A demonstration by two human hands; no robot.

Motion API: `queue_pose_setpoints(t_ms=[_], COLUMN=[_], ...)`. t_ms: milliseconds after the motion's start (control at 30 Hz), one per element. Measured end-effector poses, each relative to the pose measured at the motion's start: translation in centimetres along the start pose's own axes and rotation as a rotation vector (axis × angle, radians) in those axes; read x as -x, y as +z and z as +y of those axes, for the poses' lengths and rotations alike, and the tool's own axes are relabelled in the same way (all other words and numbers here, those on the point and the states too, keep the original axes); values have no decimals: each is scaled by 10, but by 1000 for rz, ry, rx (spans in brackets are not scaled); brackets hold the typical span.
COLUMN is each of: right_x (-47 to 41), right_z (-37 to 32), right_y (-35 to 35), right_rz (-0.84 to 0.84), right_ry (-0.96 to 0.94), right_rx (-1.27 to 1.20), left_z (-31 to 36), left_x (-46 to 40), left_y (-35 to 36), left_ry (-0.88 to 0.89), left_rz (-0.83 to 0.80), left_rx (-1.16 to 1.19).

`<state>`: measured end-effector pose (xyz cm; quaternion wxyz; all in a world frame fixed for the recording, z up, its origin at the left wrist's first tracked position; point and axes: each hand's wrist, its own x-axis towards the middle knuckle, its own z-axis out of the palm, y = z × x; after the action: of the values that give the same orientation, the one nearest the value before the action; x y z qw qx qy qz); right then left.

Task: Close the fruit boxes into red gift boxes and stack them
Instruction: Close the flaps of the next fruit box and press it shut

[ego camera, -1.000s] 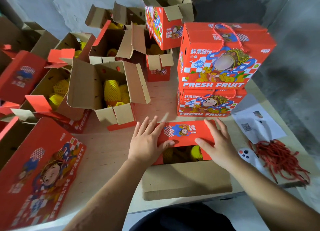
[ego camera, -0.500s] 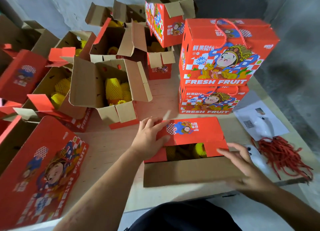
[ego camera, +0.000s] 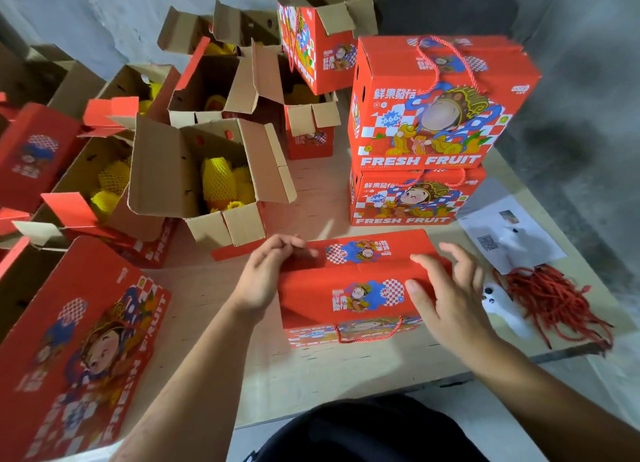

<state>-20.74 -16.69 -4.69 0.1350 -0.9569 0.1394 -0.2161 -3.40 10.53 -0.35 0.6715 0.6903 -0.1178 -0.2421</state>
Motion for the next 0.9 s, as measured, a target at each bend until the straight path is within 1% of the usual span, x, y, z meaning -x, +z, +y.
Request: queue_pose_setpoints(t_ms=[33, 67, 100, 167, 200, 233, 300, 400, 467, 600, 733, 800, 900], right_x=[-3, -7, -11, -18, -20, -20, -20, -24, -30, -36, -37, -36, -32], right_z=[-1, -3, -6, -11, -12, -12, -13, -18, -24, -27, -27, -30, -43], right_y=[-1, -1, -1, -1, -1, -1, -2, 0, 0, -2, -8, -12, -9], right_rz=[-10, -13, -6, 12, 14, 11, -8, -36, -80, -165, -354, -432, -500], right_ry=[-24, -37, -41, -36, -37, -44, -62, -31, -2, -1, 48, 73, 49], right_rx=[16, 30, 44, 79, 103, 131, 190, 301, 368, 410, 368, 310, 259], left_z=[5, 8, 11, 10, 6, 1, -11, -22, -22, -17, -14, -13, -13], left_x=[1, 1, 2, 11, 18, 25, 35, 34, 27, 18, 16, 15, 14], left_y=[-3, -4, -4, 6, 14, 22, 37, 44, 45, 49, 50, 51, 52], left_ry=[0, 33, 115, 330, 417, 460, 486, 556, 536, 428, 320, 323, 364], left_rz=[25, 28, 2, -91, -123, -141, -91, 61, 84, 60, -18, -57, -44], left_rx=[-5, -116, -339, -881, -1095, -1242, -1407, -1428, -1441, -1518, -1563, -1569, -1570])
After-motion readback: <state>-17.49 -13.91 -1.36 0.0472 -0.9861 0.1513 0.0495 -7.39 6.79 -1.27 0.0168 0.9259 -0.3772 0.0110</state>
